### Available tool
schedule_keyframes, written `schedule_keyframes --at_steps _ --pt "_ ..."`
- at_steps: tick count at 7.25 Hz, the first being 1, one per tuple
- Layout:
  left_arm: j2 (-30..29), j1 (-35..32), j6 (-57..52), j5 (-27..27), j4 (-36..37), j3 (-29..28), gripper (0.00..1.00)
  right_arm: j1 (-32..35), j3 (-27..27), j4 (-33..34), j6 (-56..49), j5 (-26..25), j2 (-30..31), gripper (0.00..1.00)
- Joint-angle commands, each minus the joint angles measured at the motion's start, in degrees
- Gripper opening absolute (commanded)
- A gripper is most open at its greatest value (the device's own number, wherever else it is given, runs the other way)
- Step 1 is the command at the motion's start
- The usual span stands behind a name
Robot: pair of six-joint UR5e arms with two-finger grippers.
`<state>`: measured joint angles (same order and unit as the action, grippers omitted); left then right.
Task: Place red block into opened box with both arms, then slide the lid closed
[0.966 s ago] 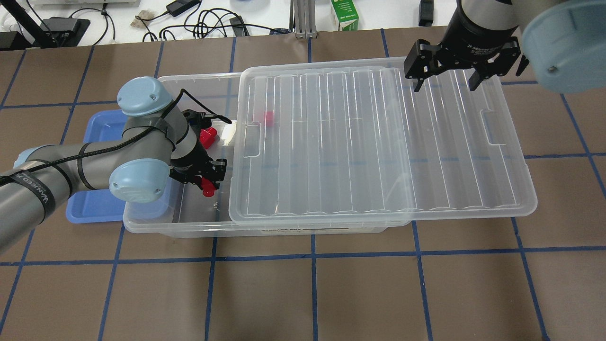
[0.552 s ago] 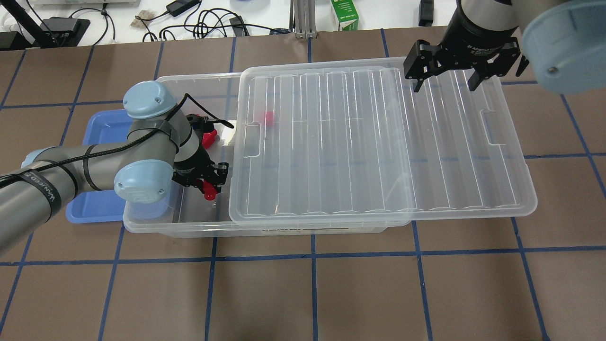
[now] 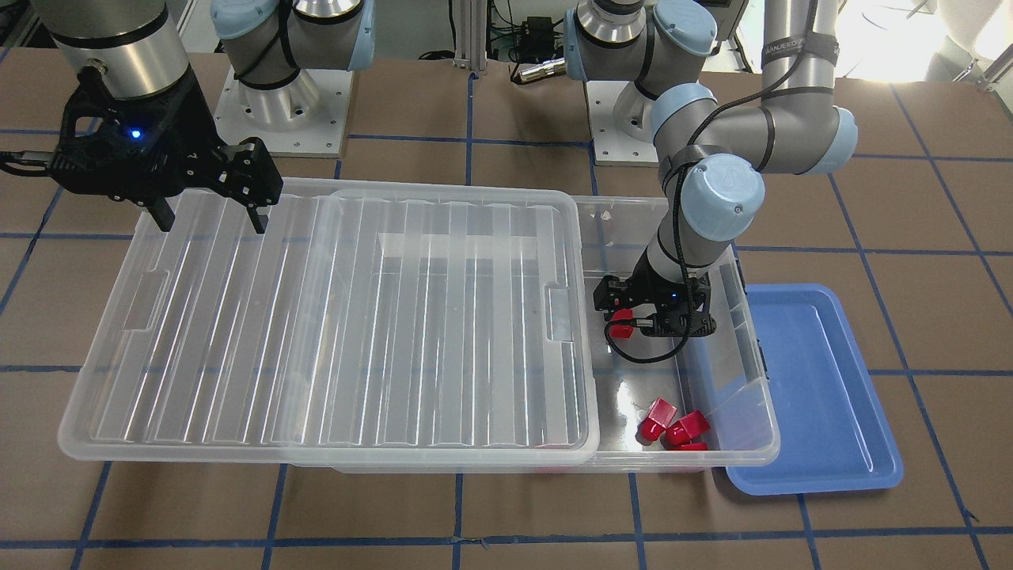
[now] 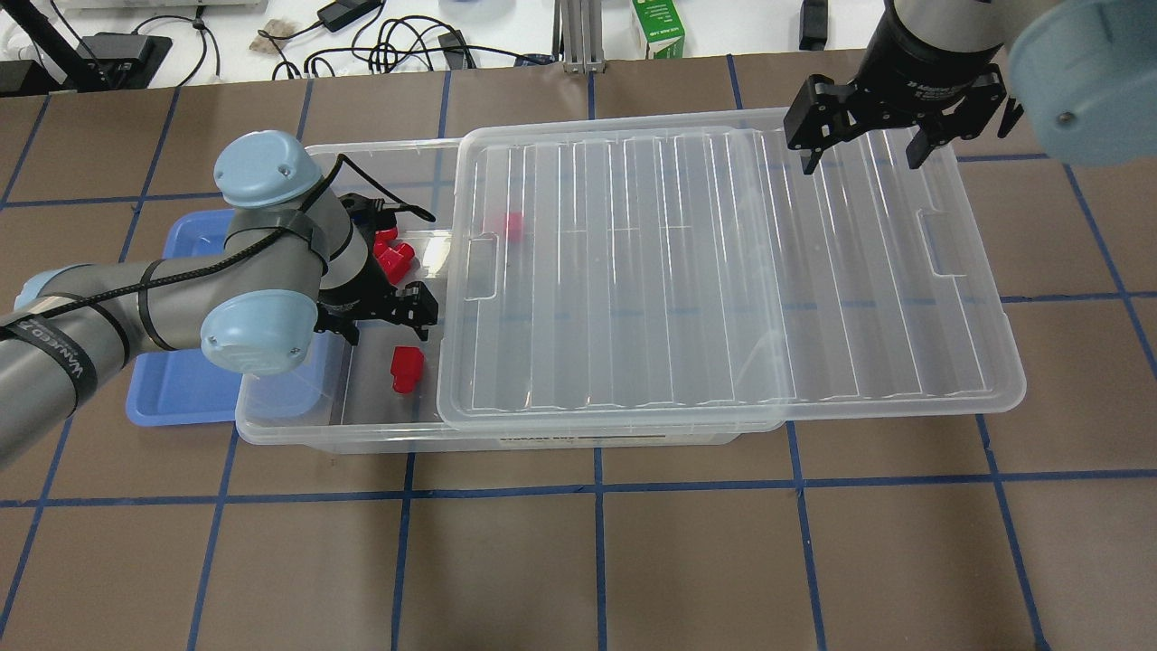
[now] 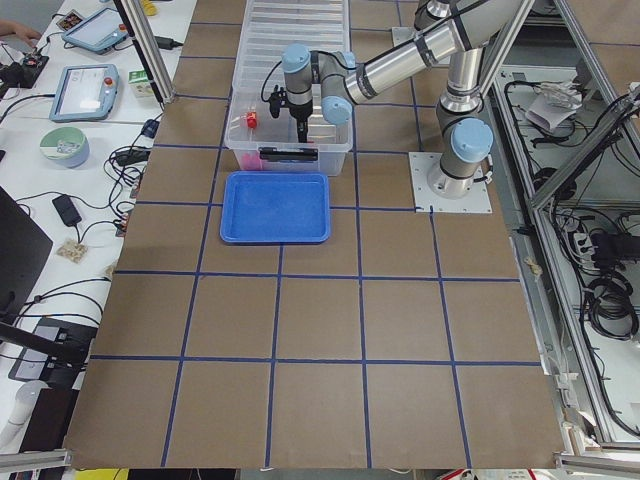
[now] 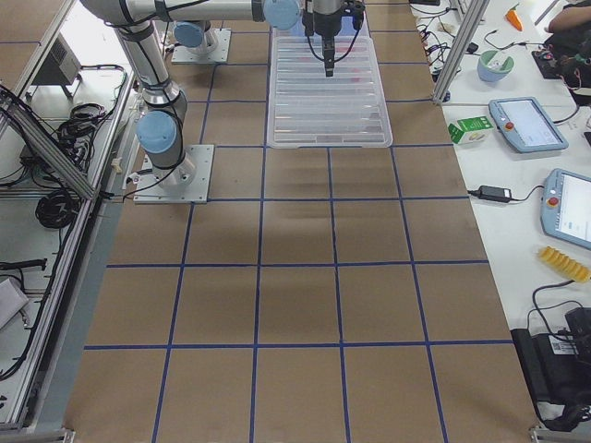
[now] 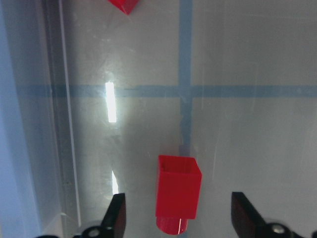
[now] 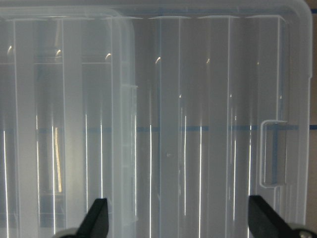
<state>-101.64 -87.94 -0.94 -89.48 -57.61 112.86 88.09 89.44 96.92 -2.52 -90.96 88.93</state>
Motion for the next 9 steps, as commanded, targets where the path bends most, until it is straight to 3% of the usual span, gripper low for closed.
schedule_keyframes --at_steps 1,2,3,5,9 --pt "3.63 -0.21 -0.02 -1.84 -11.65 -9.08 1.00 -11.56 0.73 0.28 -14.87 0.43 -0.24 1.00" --pt "5.21 -0.74 0.50 -1.84 -19.66 -14.89 1.00 -16.93 2.04 0.98 -26.98 0.52 -0.33 1.00" --pt "6.44 -0.83 0.50 -1.75 -26.61 -19.64 1.00 -21.77 4.93 4.03 -32.14 0.52 -1.03 1.00" --pt "9.43 -0.83 0.41 -1.58 -33.60 -25.47 1.00 -26.03 12.22 12.81 -34.03 0.43 -2.44 1.00" --pt "13.14 -0.83 -0.38 -1.49 -34.15 -24.09 1.00 -24.90 14.71 13.03 -26.68 0.60 -3.85 1.00"
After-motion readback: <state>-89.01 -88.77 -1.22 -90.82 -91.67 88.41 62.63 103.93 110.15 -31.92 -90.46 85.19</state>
